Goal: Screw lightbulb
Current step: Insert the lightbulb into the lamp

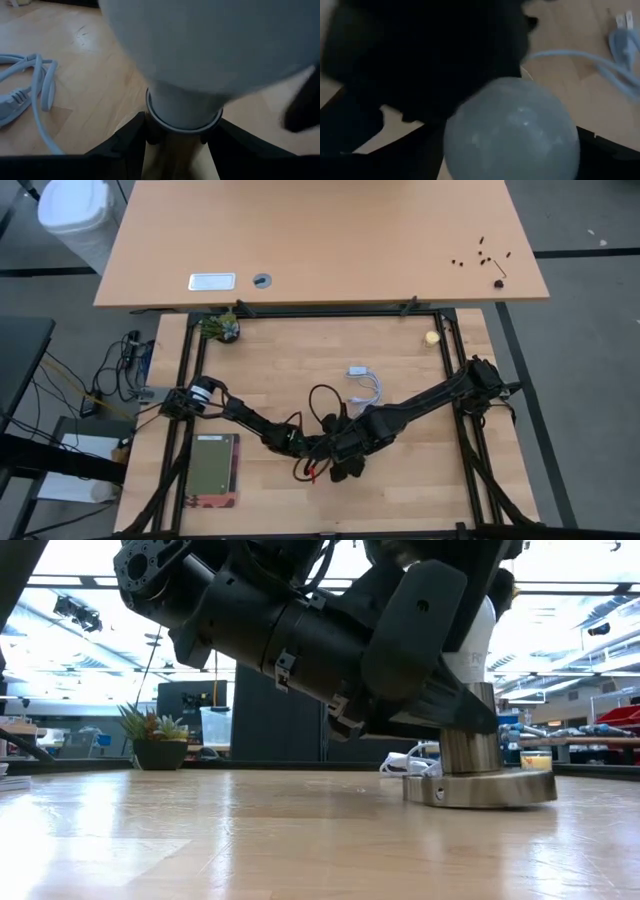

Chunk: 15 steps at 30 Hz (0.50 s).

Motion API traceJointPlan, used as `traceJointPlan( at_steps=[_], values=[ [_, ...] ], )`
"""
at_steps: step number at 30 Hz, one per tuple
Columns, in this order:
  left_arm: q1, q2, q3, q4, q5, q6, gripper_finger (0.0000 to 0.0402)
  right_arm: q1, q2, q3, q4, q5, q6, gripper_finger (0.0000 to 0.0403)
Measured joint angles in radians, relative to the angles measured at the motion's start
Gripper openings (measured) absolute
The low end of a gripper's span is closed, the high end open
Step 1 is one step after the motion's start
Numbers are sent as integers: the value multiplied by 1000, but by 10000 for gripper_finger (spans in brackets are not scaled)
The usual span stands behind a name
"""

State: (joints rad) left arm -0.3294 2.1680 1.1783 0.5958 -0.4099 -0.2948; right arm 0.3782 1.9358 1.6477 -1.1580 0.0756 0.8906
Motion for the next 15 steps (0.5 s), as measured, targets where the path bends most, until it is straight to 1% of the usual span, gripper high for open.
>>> traceJointPlan(
  at_steps=[3, 7, 10, 15],
  values=[
    [0, -1, 1, 3, -3, 0, 189, 0, 0, 30, -22, -5, -106, 340],
    [0, -1, 1, 3, -5, 0, 189, 3, 0, 52, -32, -14, -292, 360],
    [-1, -1, 1, 3, -5, 2, 189, 10, 0, 52, -40, -14, -462, 371],
    [-1, -1, 1, 0, 1, 26, 189, 14, 0, 52, -59, -5, -692, 381]
  ],
)
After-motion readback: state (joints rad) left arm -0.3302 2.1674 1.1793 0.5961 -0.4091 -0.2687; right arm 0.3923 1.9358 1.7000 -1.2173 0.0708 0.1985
